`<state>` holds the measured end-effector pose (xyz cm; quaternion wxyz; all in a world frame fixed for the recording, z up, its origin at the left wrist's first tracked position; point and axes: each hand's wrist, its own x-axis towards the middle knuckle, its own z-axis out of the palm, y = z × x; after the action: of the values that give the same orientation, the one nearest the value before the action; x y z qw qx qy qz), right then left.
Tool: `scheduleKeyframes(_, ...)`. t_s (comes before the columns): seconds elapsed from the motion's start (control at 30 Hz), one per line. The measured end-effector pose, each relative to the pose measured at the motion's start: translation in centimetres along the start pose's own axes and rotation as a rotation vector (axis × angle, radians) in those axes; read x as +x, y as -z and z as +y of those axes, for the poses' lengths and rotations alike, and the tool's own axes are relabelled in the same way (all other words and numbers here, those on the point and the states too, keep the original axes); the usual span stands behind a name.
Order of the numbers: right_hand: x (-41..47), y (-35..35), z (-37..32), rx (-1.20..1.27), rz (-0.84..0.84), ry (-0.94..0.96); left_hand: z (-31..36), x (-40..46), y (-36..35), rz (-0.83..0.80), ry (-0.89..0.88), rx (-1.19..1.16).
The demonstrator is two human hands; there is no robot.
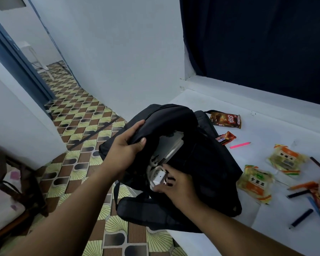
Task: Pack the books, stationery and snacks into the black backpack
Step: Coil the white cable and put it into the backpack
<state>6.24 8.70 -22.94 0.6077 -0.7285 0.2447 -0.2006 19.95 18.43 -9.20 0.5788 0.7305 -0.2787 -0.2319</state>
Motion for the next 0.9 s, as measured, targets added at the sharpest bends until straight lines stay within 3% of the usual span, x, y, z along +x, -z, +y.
scheduleKeyframes(0.27, 0.2, -2.5, -0.8, -0.3, 0.097, 0.124, -0.5, -0.5, 0.1, 0.009, 0.041, -0.111)
scheduleKeyframes(0.5, 0.6, -2.8, -0.7, -0.339, 0.142, 0.126, -0.5, -0.6, 0.7, -0.033, 0.032, -0.089)
scheduleKeyframes(0.9, 1.2, -4.2, -1.3, -0.332, 0.132, 0.053, -0.6, -1.6, 0.3, -0.051, 0.076, -0.254)
